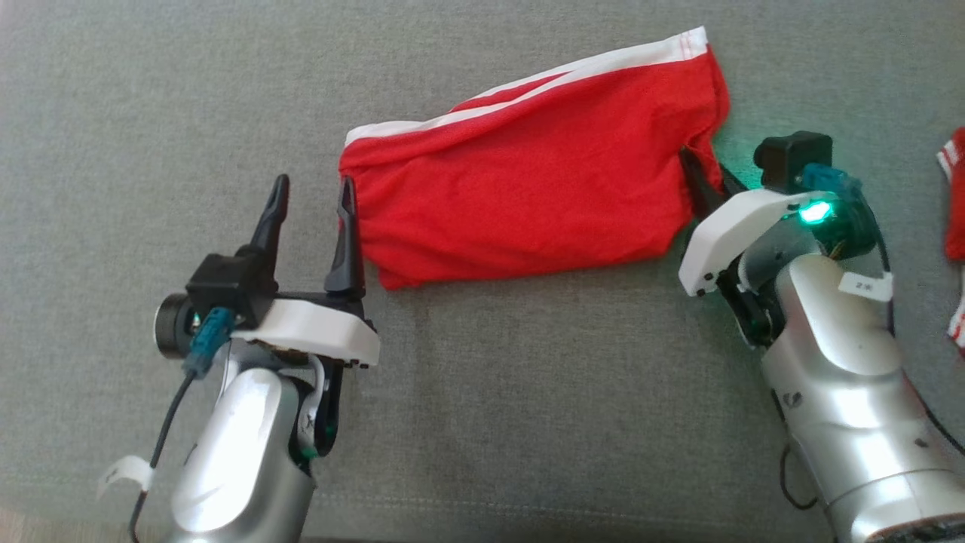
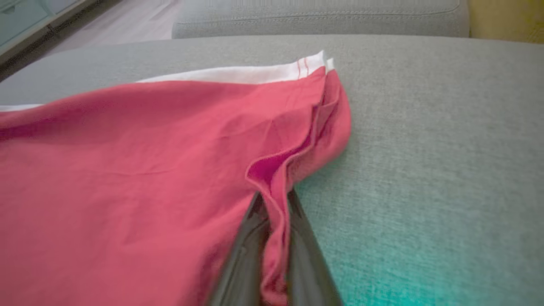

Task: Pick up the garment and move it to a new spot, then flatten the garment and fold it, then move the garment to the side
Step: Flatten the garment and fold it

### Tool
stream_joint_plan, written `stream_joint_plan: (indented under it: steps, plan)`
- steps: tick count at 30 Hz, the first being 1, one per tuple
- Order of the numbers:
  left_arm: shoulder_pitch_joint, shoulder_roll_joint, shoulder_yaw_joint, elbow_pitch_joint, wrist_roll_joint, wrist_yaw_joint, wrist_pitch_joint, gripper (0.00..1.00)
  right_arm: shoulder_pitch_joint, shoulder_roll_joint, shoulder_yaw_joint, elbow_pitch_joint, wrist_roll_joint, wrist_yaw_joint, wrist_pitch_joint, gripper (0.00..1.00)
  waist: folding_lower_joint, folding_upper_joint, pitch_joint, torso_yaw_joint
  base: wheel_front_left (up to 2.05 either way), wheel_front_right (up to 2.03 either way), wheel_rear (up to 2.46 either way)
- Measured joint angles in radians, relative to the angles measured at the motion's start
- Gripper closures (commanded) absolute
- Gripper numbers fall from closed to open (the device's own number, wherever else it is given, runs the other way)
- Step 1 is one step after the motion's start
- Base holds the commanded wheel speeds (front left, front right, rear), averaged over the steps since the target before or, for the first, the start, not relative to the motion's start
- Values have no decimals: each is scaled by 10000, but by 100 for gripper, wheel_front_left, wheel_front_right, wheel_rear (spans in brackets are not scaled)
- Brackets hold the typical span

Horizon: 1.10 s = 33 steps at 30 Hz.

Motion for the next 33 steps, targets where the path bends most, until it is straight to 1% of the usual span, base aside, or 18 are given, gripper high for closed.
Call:
stream_joint_plan:
  steps: [4,9,12,20,24,30,33]
  plan:
    - [2,-6,136,0,2,-90,0,0,224,88,-79,-67,128,0,-443,100,0,0,-130,-149,0,0,0]
    - [63,-33,169,0,2,-221,0,0,1392,259,-525,-640,395,0,-934,100,0,0,-379,-398,0,0,0]
    - [145,-27,174,19,86,-301,0,0,2142,320,-646,-1223,523,0,-1030,100,0,0,-506,-588,0,0,0]
    - [321,23,205,127,88,-303,0,0,3847,418,-1360,-2604,696,0,-926,100,0,0,-784,-970,0,0,0]
    - [320,23,203,167,86,-305,0,0,4059,437,-1521,-2905,805,0,-830,100,0,0,-850,-1018,0,0,0]
    - [329,23,171,215,82,-334,0,0,4061,468,-1829,-3020,696,0,-639,100,0,0,-954,-986,0,0,0]
    - [337,23,169,240,79,-336,0,0,4054,466,-1718,-3246,560,0,-537,100,0,0,-1052,-953,0,0,0]
